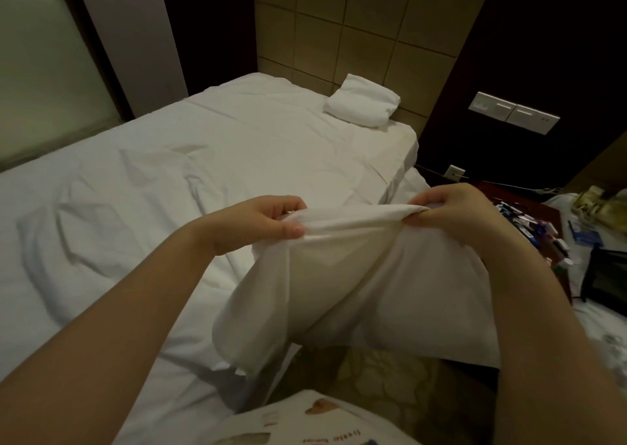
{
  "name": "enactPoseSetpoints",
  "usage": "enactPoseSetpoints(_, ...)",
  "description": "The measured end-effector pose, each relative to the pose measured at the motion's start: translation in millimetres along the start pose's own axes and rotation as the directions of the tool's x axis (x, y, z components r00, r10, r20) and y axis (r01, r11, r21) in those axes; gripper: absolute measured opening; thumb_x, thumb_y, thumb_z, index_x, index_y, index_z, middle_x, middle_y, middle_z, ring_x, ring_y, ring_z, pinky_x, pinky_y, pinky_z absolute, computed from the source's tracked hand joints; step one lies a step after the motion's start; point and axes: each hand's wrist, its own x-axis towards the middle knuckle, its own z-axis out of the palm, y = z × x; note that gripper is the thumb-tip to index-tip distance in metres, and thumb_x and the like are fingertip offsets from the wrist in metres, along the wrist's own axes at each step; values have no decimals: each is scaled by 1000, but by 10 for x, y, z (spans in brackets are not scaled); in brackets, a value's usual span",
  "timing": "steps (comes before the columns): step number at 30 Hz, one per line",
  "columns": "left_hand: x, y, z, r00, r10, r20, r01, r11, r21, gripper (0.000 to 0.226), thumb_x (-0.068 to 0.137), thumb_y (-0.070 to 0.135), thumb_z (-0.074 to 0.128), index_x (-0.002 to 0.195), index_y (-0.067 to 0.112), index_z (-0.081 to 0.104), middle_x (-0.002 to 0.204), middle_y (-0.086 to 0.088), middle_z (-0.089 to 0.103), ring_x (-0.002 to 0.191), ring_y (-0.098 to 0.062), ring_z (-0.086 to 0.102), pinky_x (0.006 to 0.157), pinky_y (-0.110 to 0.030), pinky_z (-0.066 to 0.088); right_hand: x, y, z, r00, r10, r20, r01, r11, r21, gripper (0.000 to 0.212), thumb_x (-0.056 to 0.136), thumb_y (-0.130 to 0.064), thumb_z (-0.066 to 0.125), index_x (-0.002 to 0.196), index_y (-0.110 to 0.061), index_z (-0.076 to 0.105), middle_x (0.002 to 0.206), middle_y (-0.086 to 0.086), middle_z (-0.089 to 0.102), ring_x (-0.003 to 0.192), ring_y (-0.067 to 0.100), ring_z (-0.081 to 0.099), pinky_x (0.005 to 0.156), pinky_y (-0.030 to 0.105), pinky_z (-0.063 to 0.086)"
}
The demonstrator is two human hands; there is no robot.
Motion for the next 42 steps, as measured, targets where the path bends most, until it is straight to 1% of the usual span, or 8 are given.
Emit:
enactPoseSetpoints(3,16,-73,-60,1000,-11,27,15,984,-178,28,70,34,72,94,26,59,81,-3,64,72,-18,61,57,-26,50,-18,136,38,999,36,-25,-37,999,-29,17,76,-14,76,68,-27,69,75,-10,64,74,5,54,58,19,38)
enactPoseSetpoints(11,37,-98,-194,958,-62,281,96,989,-108,40,55,44,86,82,22,67,85,-4,68,80,-19,65,68,-28,54,-43,346,95,990,20,-139,-27,999,-48,9,77,-15,76,75,-22,71,74,-7,65,74,2,54,63,21,43)
enactPoseSetpoints(16,40,-181,-222,978,-94,186,103,994,-39,41,48,39,89,77,16,70,78,-5,66,74,-18,64,64,-26,53,-55,370,132,986,50,-159,-58,997,-46,5,78,-17,75,78,-20,71,76,-9,63,74,2,52,62,21,41)
enactPoseSetpoints(20,47,-190,-217,991,-107,77,110,993,-34,14,70,9,77,63,18,70,65,1,65,61,-11,62,54,-19,49,-65,355,167,985,75,-153,-81,996,-35,5,78,-15,75,79,-19,71,76,-9,62,74,1,51,67,27,42)
enactPoseSetpoints(26,-11,-168,-288,996,-68,53,68,998,6,22,78,13,69,58,22,71,58,9,61,54,-1,54,52,-10,40,-95,348,169,991,83,-106,-87,995,-41,10,79,-15,74,78,-24,70,80,-11,62,76,3,51,62,21,41)
enactPoseSetpoints(30,-55,-137,-354,987,-43,157,30,996,83,13,62,23,79,60,19,67,63,1,59,62,-8,54,63,-18,45,-110,289,163,995,65,-70,-69,996,-54,10,77,-14,75,77,-22,70,76,-11,62,70,1,51,54,6,39)
enactPoseSetpoints(33,-22,-194,-358,996,-65,53,52,977,208,25,66,25,73,56,18,52,62,-1,45,62,-12,41,61,-25,35,-120,277,197,994,42,-101,-46,998,-37,9,77,-12,75,79,-19,70,75,-10,62,70,1,51,53,3,38)
enactPoseSetpoints(42,21,-178,-298,985,138,-100,-62,837,544,30,96,26,51,66,31,48,64,19,53,64,-1,45,62,-14,34,-199,378,158,988,79,-136,-81,997,-4,17,79,-12,73,72,-26,68,79,-10,62,76,4,53,61,19,39)
